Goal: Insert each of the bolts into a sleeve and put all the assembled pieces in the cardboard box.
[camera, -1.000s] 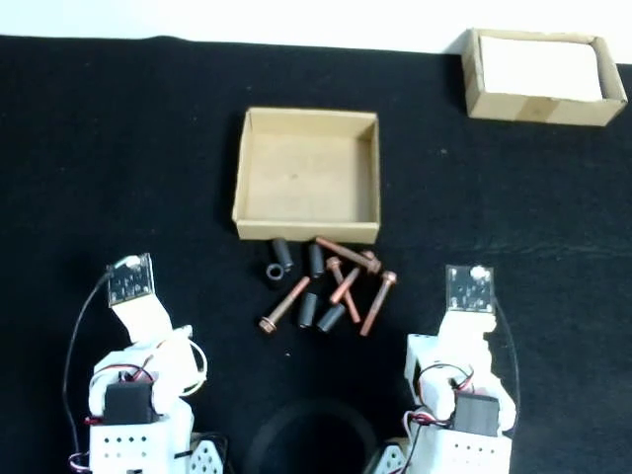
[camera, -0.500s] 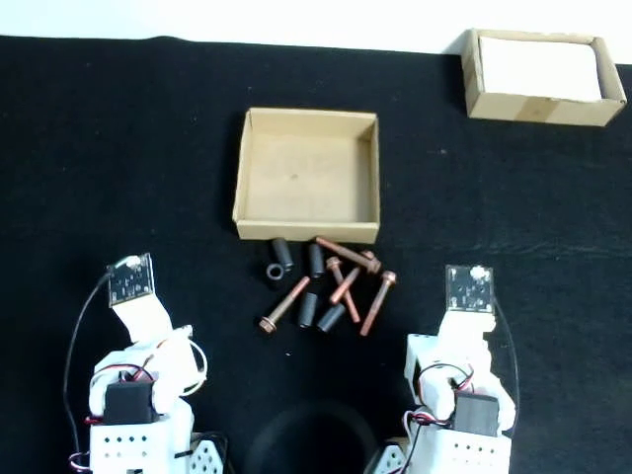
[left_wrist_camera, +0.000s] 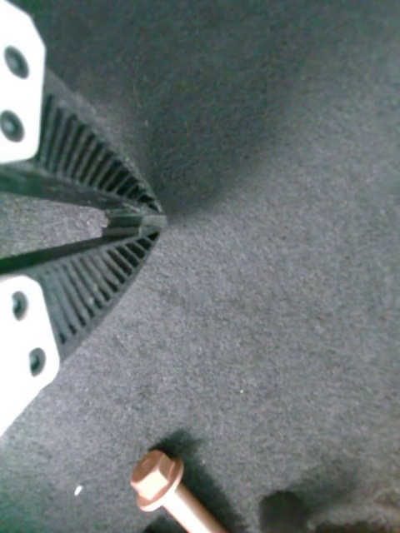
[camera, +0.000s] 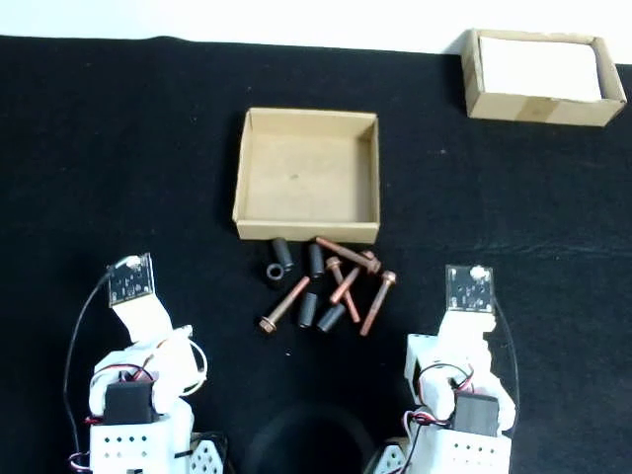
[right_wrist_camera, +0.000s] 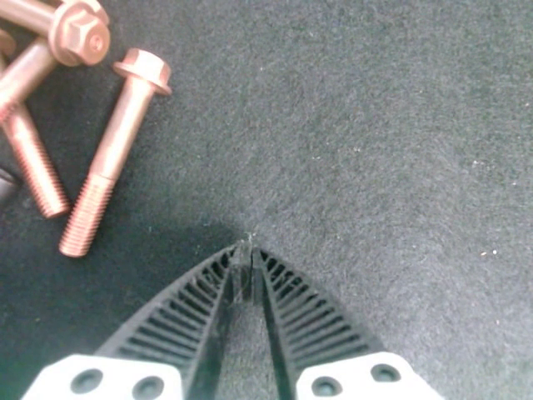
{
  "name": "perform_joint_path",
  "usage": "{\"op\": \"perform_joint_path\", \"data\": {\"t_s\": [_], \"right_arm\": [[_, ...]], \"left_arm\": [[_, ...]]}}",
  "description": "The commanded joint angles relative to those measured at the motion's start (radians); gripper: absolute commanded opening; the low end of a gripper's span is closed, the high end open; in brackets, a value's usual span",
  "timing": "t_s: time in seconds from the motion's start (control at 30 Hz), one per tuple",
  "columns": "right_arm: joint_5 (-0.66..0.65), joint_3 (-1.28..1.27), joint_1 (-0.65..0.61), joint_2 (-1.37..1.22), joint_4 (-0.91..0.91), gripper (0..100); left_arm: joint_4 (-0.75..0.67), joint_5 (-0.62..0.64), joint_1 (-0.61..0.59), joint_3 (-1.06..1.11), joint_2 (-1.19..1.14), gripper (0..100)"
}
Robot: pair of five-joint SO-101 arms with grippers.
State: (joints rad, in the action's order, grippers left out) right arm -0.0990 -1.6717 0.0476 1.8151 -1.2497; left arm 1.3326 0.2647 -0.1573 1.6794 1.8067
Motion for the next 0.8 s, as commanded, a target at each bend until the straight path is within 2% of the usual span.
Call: {"op": "perform_joint_path", "data": {"t_s": [0.0, 0.1, 0.33, 0.43, 0.6, 0.77], "right_arm": [[-0.006, -0.139, -0.005, 0.007, 0.015, 0.6], [-0.006, -0.139, -0.005, 0.007, 0.015, 0.6], [-0.006, -0.139, -0.005, 0.007, 0.015, 0.6], [-0.006, -0.139, -0.005, 0.007, 0.015, 0.6], [-0.006, -0.139, -0.005, 0.007, 0.015, 0.6], [-0.006, -0.139, -0.005, 0.007, 0.015, 0.6]], "left_arm": [[0.006, 0.002, 0.01, 0.016, 0.004, 1], [0.002, -0.002, 0.016, 0.016, 0.007, 1], [-0.265, -0.002, 0.025, 0.01, 0.007, 1], [-0.295, -0.003, 0.021, -0.064, 0.004, 1], [-0.149, -0.006, -0.019, -0.245, 0.002, 1], [0.135, -0.144, 0.028, -0.542, -0.001, 1]]}}
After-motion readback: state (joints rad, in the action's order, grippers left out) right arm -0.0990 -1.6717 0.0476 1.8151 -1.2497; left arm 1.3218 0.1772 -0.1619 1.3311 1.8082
